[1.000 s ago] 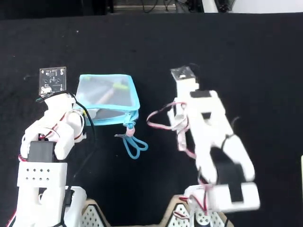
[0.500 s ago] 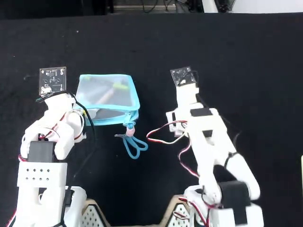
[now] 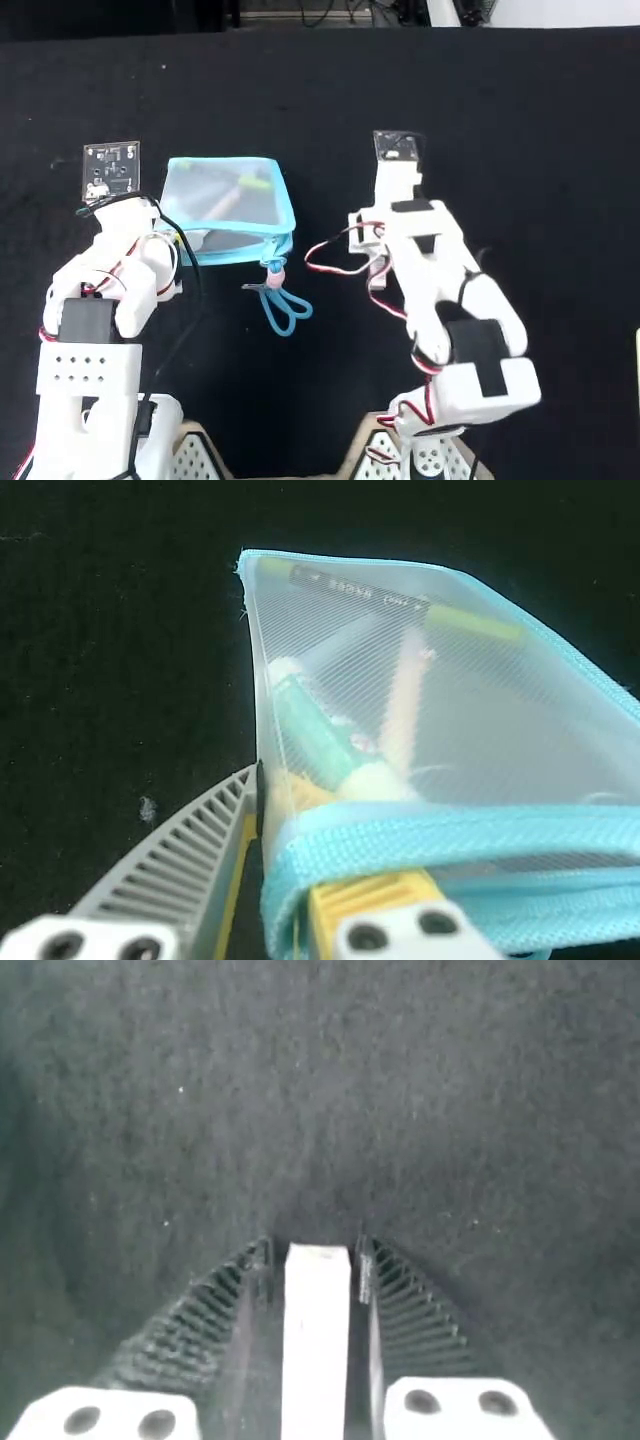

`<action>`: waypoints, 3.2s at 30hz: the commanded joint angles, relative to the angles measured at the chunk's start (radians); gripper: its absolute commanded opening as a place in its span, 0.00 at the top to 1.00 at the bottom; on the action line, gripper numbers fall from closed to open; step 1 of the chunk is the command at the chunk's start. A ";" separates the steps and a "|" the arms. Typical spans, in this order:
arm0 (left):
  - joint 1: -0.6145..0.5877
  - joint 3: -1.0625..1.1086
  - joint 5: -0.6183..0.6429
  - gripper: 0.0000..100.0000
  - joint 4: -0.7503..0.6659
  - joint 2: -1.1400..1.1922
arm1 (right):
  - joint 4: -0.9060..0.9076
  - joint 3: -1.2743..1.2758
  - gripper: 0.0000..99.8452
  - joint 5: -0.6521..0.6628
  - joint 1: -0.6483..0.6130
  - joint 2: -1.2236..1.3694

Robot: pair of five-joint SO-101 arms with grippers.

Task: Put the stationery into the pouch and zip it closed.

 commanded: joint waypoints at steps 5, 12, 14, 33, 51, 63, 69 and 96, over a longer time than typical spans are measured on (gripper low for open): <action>-0.001 -0.010 -0.008 0.97 -0.017 -0.006 | -0.002 -0.059 0.90 -0.008 -0.008 0.008; -0.001 -0.010 -0.008 0.97 -0.017 -0.006 | 0.095 -0.076 0.99 -0.006 -0.008 -0.048; -0.001 -0.010 -0.008 0.97 -0.017 -0.006 | 0.141 -0.082 0.99 0.005 -0.008 -0.093; -0.001 -0.010 -0.008 0.97 -0.018 -0.006 | 0.491 -0.147 0.99 0.212 -0.011 -0.771; -0.001 -0.010 -0.006 0.97 -0.014 -0.006 | 0.405 -0.213 0.99 0.281 0.101 0.002; -0.001 -0.010 -0.008 0.97 -0.017 -0.006 | 0.597 -0.435 0.81 0.288 0.095 0.183; -0.001 -0.010 -0.008 0.97 -0.015 -0.006 | 0.735 -0.582 0.82 0.288 0.095 0.291; -0.001 -0.010 -0.006 0.97 -0.015 -0.006 | 0.925 -0.615 0.99 0.281 0.018 -0.415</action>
